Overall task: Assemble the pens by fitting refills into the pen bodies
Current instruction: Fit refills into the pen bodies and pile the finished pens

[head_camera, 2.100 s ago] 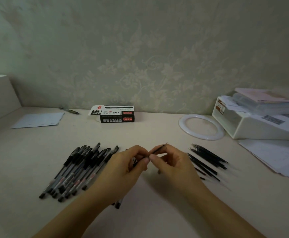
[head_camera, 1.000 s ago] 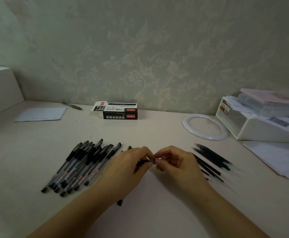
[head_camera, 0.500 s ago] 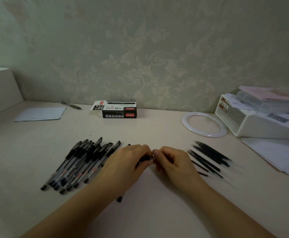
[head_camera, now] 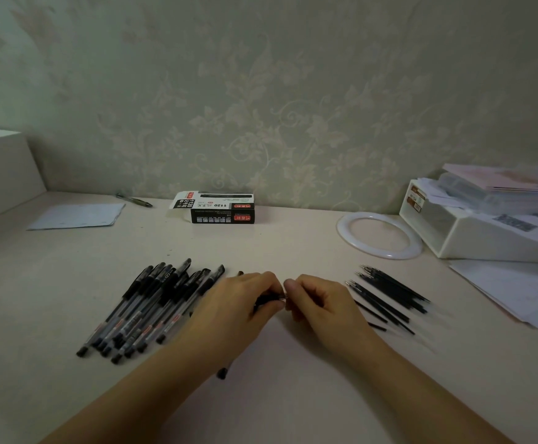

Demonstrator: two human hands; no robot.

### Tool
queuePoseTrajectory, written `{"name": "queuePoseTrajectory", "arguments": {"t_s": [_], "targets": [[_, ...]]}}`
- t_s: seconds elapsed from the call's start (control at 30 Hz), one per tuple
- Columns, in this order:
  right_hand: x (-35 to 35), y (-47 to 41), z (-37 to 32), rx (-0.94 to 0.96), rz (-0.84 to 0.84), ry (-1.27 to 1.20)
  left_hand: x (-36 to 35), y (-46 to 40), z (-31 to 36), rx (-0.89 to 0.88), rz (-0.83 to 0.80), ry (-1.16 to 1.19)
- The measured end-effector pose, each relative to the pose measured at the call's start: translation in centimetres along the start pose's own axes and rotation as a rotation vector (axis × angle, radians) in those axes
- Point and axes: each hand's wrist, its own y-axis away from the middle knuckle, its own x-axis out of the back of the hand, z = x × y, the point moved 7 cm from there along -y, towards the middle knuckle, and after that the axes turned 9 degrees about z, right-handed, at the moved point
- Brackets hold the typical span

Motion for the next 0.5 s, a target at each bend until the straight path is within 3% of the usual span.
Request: {"name": "queuePoseTrajectory", "arguments": {"t_s": [0.5], "targets": [[-0.36,-0.20,-0.05,-0.022,-0.056,-0.016,0.04,-0.14,-0.21,0.019,0.005,0.016]]}}
